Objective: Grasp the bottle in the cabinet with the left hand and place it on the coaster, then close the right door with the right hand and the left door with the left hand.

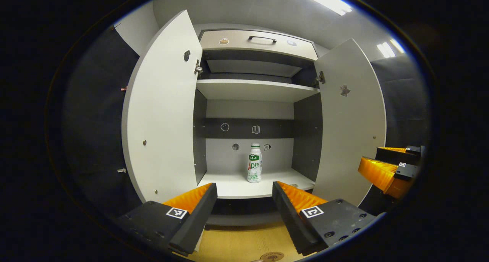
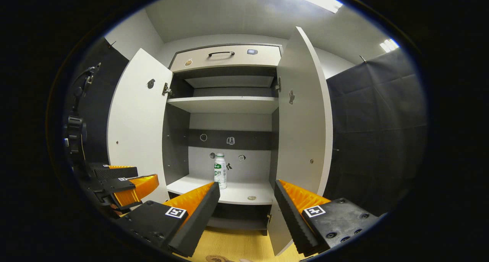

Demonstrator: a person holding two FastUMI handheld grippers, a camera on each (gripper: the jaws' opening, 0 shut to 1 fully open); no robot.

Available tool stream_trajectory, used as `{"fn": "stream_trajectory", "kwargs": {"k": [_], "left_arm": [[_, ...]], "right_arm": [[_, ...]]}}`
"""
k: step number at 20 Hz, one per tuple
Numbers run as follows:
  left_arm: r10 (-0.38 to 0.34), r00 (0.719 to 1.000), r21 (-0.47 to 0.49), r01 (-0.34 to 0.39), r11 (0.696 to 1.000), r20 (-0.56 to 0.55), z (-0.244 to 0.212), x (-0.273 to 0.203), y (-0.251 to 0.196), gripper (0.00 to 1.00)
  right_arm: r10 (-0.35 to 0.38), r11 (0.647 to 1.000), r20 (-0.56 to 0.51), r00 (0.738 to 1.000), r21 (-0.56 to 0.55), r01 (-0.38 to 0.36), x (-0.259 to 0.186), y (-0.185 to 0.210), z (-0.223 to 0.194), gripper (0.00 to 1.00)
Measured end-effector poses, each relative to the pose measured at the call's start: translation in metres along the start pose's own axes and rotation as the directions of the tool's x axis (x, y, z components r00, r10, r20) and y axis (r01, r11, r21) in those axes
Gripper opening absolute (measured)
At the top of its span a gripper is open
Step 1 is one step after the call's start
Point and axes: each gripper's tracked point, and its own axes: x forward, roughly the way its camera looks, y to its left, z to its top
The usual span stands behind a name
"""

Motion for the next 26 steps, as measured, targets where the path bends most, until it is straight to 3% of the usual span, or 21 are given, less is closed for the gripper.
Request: {"fn": "stream_trajectory", "kwargs": {"k": [14,21,26], "left_arm": [[-0.078,0.997,0.029,0.078,0.997,0.014,0.001,0.014,-0.003,0.93],[-0.022,1.000,0.050,0.021,0.999,0.020,-0.004,0.080,-0.012,0.93],[-0.002,1.000,0.000,0.002,1.000,0.000,-0.016,0.136,-0.018,0.92]], "right_arm": [[-0.019,0.999,0.016,1.000,-0.036,0.020,-0.012,0.010,0.003,0.95],[0.091,0.996,0.072,0.993,-0.023,-0.090,0.035,0.009,0.008,0.95],[0.178,0.984,0.102,0.979,-0.046,-0.175,0.069,0.007,0.004,0.95]]}}
